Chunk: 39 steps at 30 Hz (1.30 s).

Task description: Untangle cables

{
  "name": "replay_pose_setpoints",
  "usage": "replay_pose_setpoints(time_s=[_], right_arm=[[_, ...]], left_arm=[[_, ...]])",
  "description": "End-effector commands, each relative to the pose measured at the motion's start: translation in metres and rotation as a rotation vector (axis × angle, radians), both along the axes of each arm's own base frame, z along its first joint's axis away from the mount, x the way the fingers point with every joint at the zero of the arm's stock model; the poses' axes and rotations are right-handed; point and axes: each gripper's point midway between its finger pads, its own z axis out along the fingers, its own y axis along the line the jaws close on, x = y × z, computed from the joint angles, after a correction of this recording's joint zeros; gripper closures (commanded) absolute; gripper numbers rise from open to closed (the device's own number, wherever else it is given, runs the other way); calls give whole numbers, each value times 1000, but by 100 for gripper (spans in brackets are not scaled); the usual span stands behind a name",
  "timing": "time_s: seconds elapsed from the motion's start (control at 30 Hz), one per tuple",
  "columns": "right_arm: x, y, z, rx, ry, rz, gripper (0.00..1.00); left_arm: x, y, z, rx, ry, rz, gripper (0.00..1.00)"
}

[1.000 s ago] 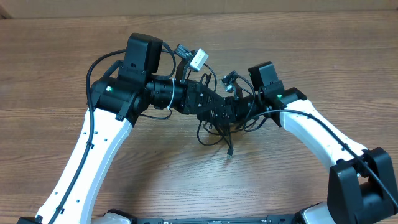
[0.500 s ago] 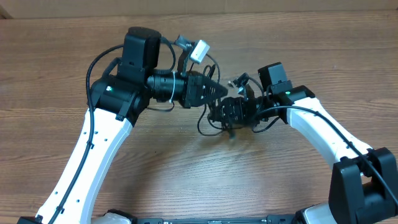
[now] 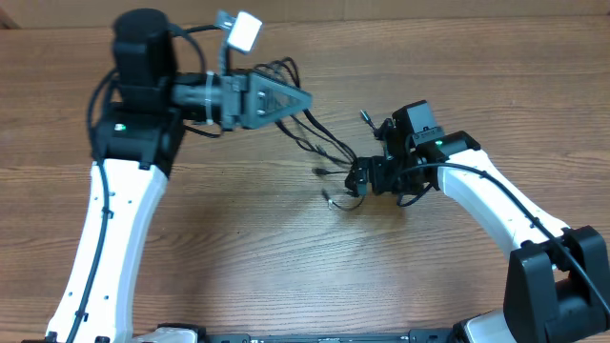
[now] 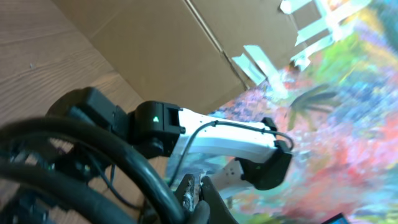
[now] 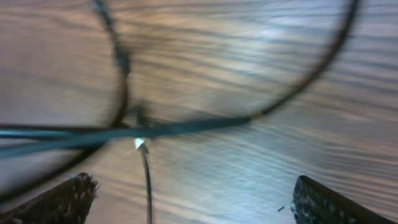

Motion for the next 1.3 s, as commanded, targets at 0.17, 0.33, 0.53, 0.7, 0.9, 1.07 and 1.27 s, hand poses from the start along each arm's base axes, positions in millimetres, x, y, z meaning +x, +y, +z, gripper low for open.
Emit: replay_pose_setpoints(time_s=[0.17,0.33,0.53,0.7,0.9,1.07,1.27], right_arm=[[24,-57,-5,-208,-65,-158,0],[26,-81,-10,-237,-51,-233,0],[38,-75,-1,-44,-44,-285,0],[28,2,69,588,-89,36,0],[20,26,92,730,-83,114,0],[13,43,98,764,-70,161,0],[19,55,128,907,-59,174,0]], left_arm=[[-7,25,15,-28,59,-21,96],[-7,25,15,-28,60,-21,96],[-9,22,14,-27,67,-30,95],[-13,19,9,-27,85,-41,96],[-21,8,6,-24,111,-79,96],[-35,-11,6,-22,86,-146,96],[-44,-26,4,-9,89,-177,96]])
